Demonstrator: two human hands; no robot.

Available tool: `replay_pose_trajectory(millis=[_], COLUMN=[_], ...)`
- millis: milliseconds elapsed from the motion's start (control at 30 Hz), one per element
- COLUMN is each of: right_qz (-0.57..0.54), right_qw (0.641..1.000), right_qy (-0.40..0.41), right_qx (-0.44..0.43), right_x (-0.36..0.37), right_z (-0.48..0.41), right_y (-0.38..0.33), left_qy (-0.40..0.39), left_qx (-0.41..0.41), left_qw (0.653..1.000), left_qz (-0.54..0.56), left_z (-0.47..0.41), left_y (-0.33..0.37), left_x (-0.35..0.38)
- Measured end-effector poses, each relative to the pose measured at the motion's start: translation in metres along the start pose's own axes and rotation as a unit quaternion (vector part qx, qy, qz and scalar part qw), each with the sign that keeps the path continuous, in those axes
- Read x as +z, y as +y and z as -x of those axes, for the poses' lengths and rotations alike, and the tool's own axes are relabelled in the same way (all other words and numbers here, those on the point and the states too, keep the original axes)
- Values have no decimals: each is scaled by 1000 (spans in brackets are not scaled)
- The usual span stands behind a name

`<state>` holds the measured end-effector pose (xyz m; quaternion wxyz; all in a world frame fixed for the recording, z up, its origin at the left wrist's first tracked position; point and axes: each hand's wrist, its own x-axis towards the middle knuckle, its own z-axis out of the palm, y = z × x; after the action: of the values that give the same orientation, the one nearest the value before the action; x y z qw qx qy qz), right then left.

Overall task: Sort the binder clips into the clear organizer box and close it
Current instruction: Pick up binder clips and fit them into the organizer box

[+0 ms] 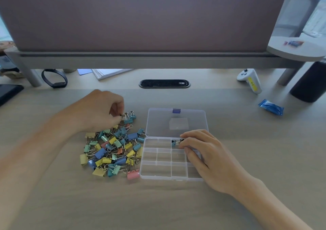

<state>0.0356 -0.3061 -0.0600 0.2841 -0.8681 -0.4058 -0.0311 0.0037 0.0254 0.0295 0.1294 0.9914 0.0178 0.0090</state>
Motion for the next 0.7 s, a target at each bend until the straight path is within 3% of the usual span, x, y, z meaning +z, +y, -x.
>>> replay_pose_trajectory(millis=[133, 333, 433, 700], right_qz=[7, 2, 2, -18], right_qw=[1000, 1000, 1000, 1000], right_qy=[-7, 0, 2, 1], right_qx=[2, 0, -3, -6], right_x=[0, 0, -1, 0], right_z=[0, 0, 0, -1], right_y=[1, -1, -1, 1], left_qy=[45, -6, -25, 21], left_qx=[24, 55, 67, 83], left_qw=[991, 965, 958, 959], left_qz=[120, 255, 278, 269], left_z=[2, 13, 15, 20], left_y=[22, 72, 90, 105], left_x=[-5, 13, 31, 57])
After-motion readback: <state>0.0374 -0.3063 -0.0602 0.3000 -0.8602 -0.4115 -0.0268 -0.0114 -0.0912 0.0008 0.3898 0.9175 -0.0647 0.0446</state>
